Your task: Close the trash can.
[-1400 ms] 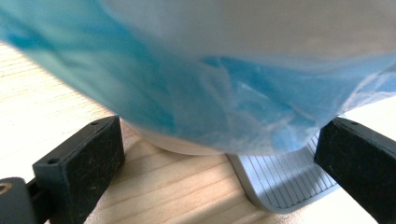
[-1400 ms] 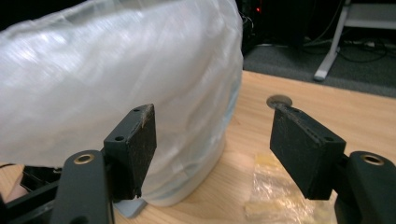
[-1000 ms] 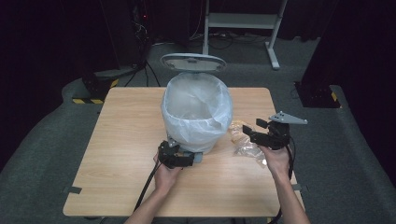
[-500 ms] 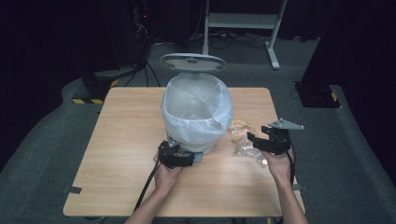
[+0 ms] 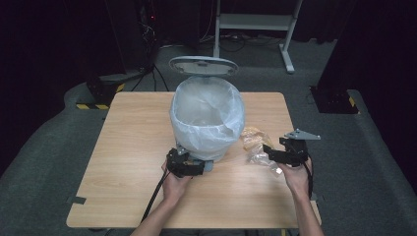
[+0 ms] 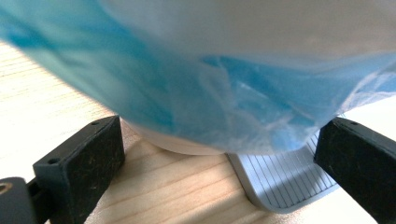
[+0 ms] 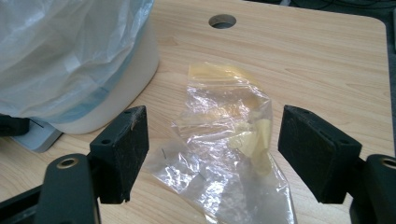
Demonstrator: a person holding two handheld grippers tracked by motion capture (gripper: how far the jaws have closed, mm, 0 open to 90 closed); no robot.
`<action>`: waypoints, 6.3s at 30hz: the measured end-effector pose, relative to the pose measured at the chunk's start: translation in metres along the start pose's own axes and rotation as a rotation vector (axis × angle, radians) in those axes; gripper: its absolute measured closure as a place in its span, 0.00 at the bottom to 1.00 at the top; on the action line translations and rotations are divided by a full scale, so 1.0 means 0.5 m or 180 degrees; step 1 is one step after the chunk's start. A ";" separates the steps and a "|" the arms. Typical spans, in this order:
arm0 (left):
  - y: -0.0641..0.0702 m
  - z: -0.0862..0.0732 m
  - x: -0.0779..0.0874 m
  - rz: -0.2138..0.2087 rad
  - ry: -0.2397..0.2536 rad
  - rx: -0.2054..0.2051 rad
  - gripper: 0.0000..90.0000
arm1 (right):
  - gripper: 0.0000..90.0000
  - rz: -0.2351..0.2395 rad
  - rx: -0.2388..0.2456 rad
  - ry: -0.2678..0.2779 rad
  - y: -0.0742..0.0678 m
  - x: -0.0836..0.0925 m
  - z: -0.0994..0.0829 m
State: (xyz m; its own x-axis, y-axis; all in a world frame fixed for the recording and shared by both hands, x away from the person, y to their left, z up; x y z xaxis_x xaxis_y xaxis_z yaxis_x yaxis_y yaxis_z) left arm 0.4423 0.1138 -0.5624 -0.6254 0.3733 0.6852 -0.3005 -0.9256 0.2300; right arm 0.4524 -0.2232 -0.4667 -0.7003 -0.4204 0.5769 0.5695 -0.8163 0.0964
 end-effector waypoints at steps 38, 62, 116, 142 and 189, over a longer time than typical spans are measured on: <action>0.004 0.001 0.000 0.0064 0.0096 0.0017 0.02 | 0.37 -0.0180 -0.0321 -0.0357 0.061 -0.058 -0.110; 0.004 0.000 0.001 0.0071 0.0089 0.0010 0.02 | 0.50 -0.0145 -0.0303 -0.0606 0.037 -0.103 -0.148; 0.004 0.000 0.002 0.0068 0.0097 0.0024 0.03 | 1.00 -0.0153 0.0009 -0.0295 0.000 -0.064 -0.130; 0.003 0.000 0.003 0.0068 0.0072 -0.0005 0.03 | 1.00 0.0012 0.0135 -0.0079 -0.028 -0.007 -0.091; 0.005 0.000 0.001 0.0074 0.0106 0.0038 0.03 | 1.00 0.0018 0.0181 0.0049 -0.025 0.101 -0.046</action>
State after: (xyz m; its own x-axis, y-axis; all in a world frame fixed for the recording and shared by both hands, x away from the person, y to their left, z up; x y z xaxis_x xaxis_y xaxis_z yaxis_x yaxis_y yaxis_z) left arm 0.4413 0.1117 -0.5615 -0.6559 0.3533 0.6671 -0.2770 -0.9347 0.2227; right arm 0.4001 -0.2433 -0.4573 -0.7032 -0.4314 0.5652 0.5968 -0.7902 0.1394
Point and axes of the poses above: each handheld gripper's, and its own axes: x roughly backward along the jaws, z roughly out of its top, y roughly to its right, the point moved 5 cm from there along -x, roughly forward along the jaws, and after that the axes turned 12 degrees about x, right-handed, at the moved point
